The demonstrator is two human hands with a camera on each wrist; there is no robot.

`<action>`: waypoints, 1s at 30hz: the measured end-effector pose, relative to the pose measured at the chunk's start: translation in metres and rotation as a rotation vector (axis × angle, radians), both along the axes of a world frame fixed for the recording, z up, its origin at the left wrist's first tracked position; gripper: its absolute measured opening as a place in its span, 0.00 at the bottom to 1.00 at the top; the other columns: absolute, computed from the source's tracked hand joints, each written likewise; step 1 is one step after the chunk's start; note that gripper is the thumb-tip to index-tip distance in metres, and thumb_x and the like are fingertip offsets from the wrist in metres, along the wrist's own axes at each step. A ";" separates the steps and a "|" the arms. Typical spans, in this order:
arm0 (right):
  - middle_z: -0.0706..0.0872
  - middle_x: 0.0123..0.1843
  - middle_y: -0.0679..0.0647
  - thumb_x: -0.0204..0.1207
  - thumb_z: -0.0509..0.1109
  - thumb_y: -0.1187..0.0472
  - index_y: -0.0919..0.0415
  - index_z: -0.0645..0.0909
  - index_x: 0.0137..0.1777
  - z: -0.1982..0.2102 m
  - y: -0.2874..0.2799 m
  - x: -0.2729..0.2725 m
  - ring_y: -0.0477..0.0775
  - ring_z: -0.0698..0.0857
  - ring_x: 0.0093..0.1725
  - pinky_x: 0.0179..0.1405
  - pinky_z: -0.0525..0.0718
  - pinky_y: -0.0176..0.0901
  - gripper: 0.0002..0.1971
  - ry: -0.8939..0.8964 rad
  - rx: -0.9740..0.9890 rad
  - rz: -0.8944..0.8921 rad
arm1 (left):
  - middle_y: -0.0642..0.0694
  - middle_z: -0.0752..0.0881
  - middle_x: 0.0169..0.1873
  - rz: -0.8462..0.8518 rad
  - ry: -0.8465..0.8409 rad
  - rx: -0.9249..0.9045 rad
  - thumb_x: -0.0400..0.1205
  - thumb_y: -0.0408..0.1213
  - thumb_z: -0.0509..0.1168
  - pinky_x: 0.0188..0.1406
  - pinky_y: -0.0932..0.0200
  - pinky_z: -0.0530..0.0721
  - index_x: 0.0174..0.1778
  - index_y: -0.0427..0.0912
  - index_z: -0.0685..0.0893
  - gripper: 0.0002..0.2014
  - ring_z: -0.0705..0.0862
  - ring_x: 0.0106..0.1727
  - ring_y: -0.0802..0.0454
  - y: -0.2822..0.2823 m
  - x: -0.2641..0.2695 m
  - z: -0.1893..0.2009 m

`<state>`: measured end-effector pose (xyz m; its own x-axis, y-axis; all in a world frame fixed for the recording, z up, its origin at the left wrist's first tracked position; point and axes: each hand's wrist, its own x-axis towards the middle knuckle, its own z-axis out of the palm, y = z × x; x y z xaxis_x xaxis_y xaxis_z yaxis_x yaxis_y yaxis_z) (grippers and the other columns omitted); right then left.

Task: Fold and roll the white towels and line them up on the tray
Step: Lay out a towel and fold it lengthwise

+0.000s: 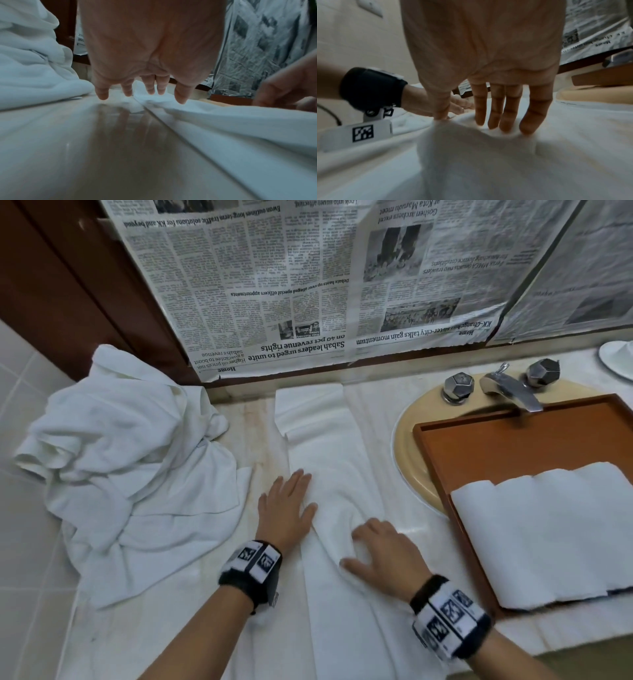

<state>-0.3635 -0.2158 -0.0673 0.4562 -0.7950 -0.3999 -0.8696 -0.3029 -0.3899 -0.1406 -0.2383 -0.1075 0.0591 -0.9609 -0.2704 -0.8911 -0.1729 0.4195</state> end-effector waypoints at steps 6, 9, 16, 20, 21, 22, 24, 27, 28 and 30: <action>0.75 0.48 0.45 0.82 0.58 0.39 0.50 0.67 0.49 0.012 0.041 -0.004 0.50 0.76 0.44 0.39 0.67 0.45 0.14 0.099 0.010 0.023 | 0.63 0.44 0.86 -0.037 -0.097 0.034 0.88 0.59 0.50 0.83 0.36 0.46 0.88 0.58 0.46 0.33 0.44 0.87 0.50 0.026 -0.001 -0.015; 0.80 0.49 0.47 0.84 0.57 0.47 0.53 0.70 0.53 0.023 0.056 0.001 0.53 0.81 0.44 0.35 0.69 0.46 0.10 0.113 -0.091 0.008 | 0.60 0.47 0.87 -0.003 -0.062 0.060 0.88 0.58 0.52 0.84 0.36 0.48 0.88 0.54 0.48 0.34 0.46 0.87 0.50 0.023 -0.001 -0.014; 0.86 0.47 0.54 0.84 0.62 0.56 0.59 0.77 0.51 0.026 0.081 0.009 0.56 0.83 0.45 0.39 0.79 0.46 0.07 0.001 -0.037 -0.078 | 0.46 0.84 0.61 0.212 0.235 -0.052 0.85 0.51 0.64 0.62 0.52 0.78 0.68 0.44 0.81 0.20 0.81 0.63 0.46 0.063 -0.006 0.006; 0.87 0.45 0.51 0.84 0.64 0.54 0.58 0.82 0.52 0.032 0.093 0.020 0.53 0.85 0.44 0.46 0.84 0.49 0.08 -0.190 -0.048 -0.009 | 0.50 0.89 0.46 0.337 0.397 0.089 0.85 0.60 0.60 0.48 0.59 0.75 0.51 0.45 0.85 0.21 0.84 0.51 0.52 0.078 -0.013 0.011; 0.87 0.44 0.49 0.84 0.64 0.54 0.57 0.82 0.52 0.035 0.096 0.024 0.52 0.84 0.43 0.45 0.83 0.48 0.08 -0.237 -0.067 0.022 | 0.50 0.89 0.45 0.353 0.408 0.099 0.84 0.60 0.60 0.49 0.58 0.76 0.51 0.45 0.85 0.21 0.84 0.51 0.52 0.080 -0.014 0.010; 0.86 0.44 0.48 0.84 0.64 0.54 0.56 0.82 0.52 0.037 0.099 0.028 0.51 0.84 0.42 0.44 0.82 0.47 0.08 -0.279 -0.078 0.050 | 0.50 0.88 0.45 0.366 0.410 0.095 0.84 0.59 0.61 0.49 0.58 0.76 0.51 0.45 0.86 0.20 0.84 0.50 0.52 0.081 -0.014 0.010; 0.85 0.43 0.47 0.84 0.64 0.55 0.55 0.81 0.53 0.038 0.106 0.034 0.51 0.83 0.42 0.43 0.80 0.45 0.07 -0.322 -0.073 0.080 | 0.51 0.88 0.43 0.383 0.395 0.075 0.84 0.53 0.65 0.49 0.61 0.75 0.51 0.44 0.87 0.16 0.83 0.48 0.53 0.083 -0.015 0.010; 0.85 0.46 0.47 0.85 0.63 0.53 0.54 0.80 0.55 0.025 0.116 0.038 0.52 0.82 0.45 0.44 0.79 0.46 0.07 -0.301 -0.035 0.097 | 0.50 0.88 0.39 0.377 0.352 0.073 0.83 0.42 0.66 0.47 0.62 0.77 0.47 0.40 0.88 0.09 0.83 0.46 0.51 0.083 -0.013 0.009; 0.85 0.48 0.47 0.84 0.63 0.53 0.53 0.79 0.57 0.020 0.120 0.038 0.52 0.82 0.46 0.45 0.79 0.47 0.08 -0.274 -0.014 0.105 | 0.48 0.89 0.39 0.379 0.346 0.080 0.82 0.39 0.64 0.46 0.61 0.78 0.47 0.39 0.88 0.09 0.84 0.46 0.49 0.082 -0.013 0.009; 0.84 0.50 0.49 0.84 0.63 0.53 0.53 0.76 0.61 0.009 0.127 0.037 0.54 0.82 0.48 0.47 0.79 0.49 0.10 -0.225 0.026 0.118 | 0.45 0.90 0.39 0.408 0.343 0.089 0.82 0.37 0.63 0.42 0.61 0.79 0.45 0.37 0.88 0.10 0.85 0.46 0.46 0.082 -0.013 0.009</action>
<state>-0.3270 -0.0884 -0.0581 0.6253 -0.7215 -0.2974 -0.7192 -0.3848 -0.5785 -0.1531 -0.1567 -0.0982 0.3170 -0.8507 -0.4193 -0.5580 -0.5248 0.6428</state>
